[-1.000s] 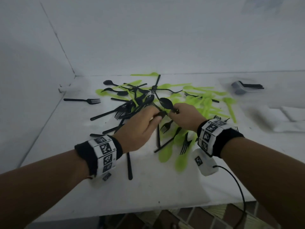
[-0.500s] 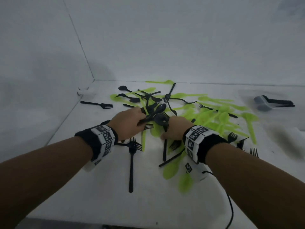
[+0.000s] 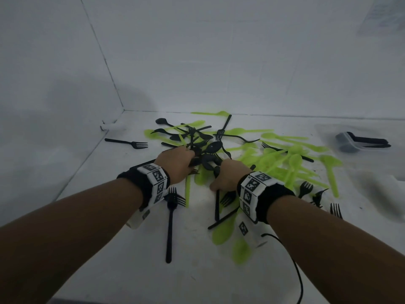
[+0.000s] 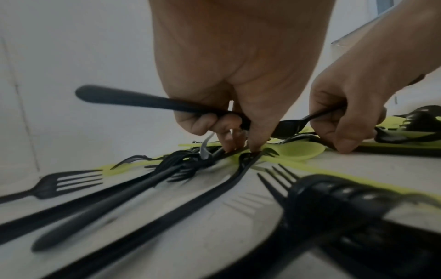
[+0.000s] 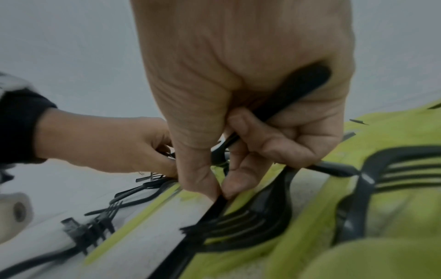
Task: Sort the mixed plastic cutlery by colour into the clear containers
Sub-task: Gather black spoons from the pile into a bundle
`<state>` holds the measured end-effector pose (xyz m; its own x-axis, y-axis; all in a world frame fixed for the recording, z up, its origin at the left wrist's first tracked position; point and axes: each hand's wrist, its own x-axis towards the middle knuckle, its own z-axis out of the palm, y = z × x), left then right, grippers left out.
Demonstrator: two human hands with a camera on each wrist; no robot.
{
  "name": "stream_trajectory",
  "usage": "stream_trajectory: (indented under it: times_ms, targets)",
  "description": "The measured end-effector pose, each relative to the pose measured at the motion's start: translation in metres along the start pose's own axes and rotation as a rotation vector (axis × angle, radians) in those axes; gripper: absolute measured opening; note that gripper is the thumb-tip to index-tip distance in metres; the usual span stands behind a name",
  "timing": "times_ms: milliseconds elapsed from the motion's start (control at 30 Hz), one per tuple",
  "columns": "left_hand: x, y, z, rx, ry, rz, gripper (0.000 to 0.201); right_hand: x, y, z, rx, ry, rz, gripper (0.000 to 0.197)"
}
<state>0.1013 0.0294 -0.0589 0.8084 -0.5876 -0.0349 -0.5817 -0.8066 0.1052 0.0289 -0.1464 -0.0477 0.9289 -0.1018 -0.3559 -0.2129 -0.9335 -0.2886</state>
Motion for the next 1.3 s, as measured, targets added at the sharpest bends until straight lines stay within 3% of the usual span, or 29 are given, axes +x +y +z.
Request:
stream_trajectory:
  times_ms: [167, 300, 467, 600, 733, 867, 933, 1033, 1300]
  targets:
    - [-0.002, -0.003, -0.006, -0.128, -0.061, -0.048, 0.011, -0.002, 0.002, -0.004, -0.053, 0.024, -0.008, 0.039]
    - [-0.013, -0.004, -0.017, -0.16, 0.01, -0.059, 0.013, -0.006, 0.002, -0.003, -0.044, 0.015, 0.006, 0.036]
    - [-0.039, -0.016, -0.037, -0.204, -0.035, -0.089, 0.016, -0.009, -0.002, -0.007, 0.084, 0.061, 0.034, 0.041]
    - [-0.061, -0.033, -0.042, -0.337, -0.053, -0.154, 0.019, -0.007, -0.014, -0.007, 0.317, 0.156, -0.002, 0.037]
    - [-0.082, -0.047, -0.043, -0.44, 0.035, -0.191, 0.016, -0.001, -0.035, -0.005, 0.489, 0.272, -0.038, 0.029]
    - [-0.092, -0.059, -0.044, -0.617, 0.141, -0.259, 0.018, 0.007, -0.055, -0.003, 0.513, 0.249, -0.048, 0.026]
    - [-0.093, -0.064, -0.045, -0.686, 0.091, -0.301, 0.023, 0.013, -0.063, -0.003, 0.45, 0.222, -0.077, 0.012]
    - [-0.095, -0.073, -0.043, -0.744, 0.009, -0.282, 0.024, 0.023, -0.067, -0.001, 0.22, 0.197, -0.1, 0.02]
    - [-0.098, -0.102, -0.035, -0.69, 0.071, -0.143, 0.013, 0.038, -0.065, 0.009, -0.067, 0.199, -0.109, 0.008]
